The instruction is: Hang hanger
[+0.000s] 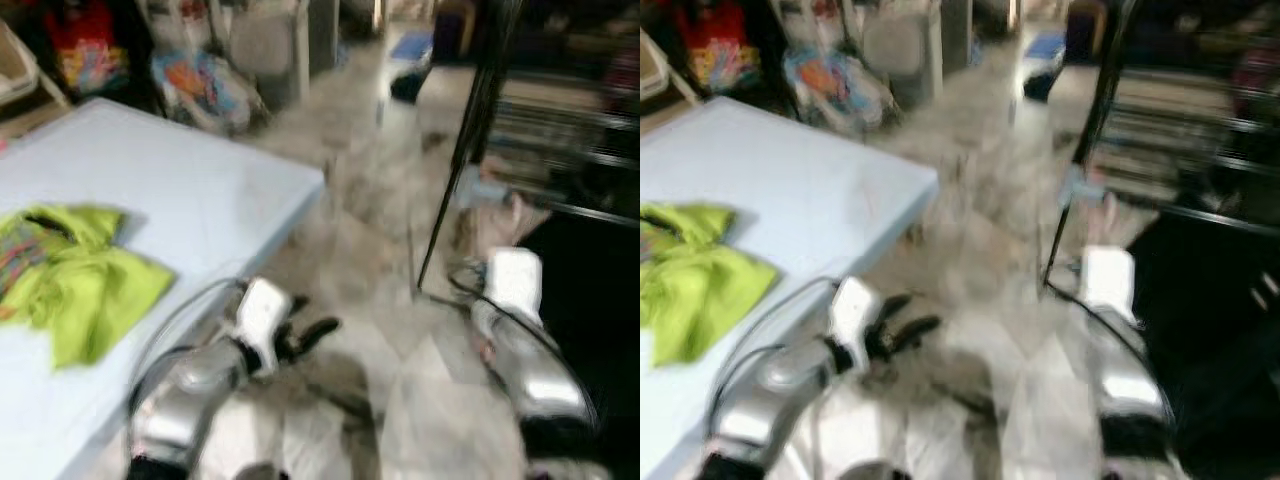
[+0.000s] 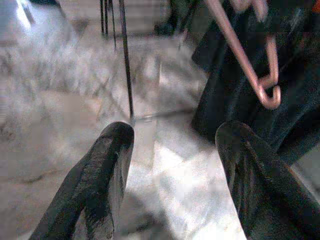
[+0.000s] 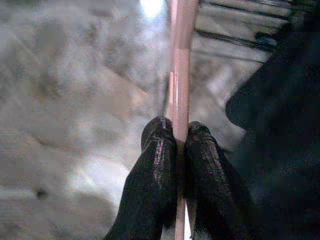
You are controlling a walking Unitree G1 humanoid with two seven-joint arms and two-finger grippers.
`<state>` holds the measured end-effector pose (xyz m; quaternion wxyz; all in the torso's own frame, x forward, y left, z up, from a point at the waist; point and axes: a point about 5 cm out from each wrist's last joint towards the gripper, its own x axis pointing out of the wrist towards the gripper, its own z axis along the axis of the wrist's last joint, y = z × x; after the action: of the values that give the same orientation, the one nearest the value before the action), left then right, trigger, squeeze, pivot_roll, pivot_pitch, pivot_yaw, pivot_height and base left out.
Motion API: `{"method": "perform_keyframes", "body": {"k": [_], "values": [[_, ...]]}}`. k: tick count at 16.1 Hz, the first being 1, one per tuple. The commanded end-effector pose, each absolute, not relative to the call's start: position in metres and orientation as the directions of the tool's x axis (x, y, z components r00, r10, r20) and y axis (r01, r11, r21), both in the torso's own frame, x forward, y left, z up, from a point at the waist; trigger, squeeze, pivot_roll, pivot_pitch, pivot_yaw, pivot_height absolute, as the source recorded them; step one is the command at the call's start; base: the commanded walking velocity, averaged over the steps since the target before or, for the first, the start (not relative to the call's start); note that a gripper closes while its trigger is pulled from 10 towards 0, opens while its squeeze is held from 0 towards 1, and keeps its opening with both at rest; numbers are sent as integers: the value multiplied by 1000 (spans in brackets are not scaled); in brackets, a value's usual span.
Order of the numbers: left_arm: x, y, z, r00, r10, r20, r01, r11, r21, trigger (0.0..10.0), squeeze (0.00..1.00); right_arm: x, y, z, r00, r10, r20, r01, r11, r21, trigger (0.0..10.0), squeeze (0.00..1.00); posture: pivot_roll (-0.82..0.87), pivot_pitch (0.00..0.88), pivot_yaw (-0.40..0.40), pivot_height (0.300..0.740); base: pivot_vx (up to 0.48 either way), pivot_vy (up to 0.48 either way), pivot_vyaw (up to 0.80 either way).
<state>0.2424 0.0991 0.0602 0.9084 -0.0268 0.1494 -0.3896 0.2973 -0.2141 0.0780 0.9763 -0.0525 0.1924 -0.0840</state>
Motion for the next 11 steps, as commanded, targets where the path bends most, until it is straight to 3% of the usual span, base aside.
{"method": "perform_keyframes", "body": {"k": [1,2,11], "values": [[244,91,67,641,-734,-226,720,676,-154,10000,0,290,-229,72,891,-223,-395,173,972,-159,10000,0,-59,0,50,740,292,379,0],[244,92,67,648,-726,-232,713,685,-149,10000,0,291,-228,73,896,-222,-386,170,972,-163,10000,0,-59,0,50,740,281,390,0],[243,90,65,636,-730,-248,722,677,-141,10000,0,289,-224,62,871,-231,-432,191,972,-136,10000,0,-52,0,49,740,0,0,0]]}}
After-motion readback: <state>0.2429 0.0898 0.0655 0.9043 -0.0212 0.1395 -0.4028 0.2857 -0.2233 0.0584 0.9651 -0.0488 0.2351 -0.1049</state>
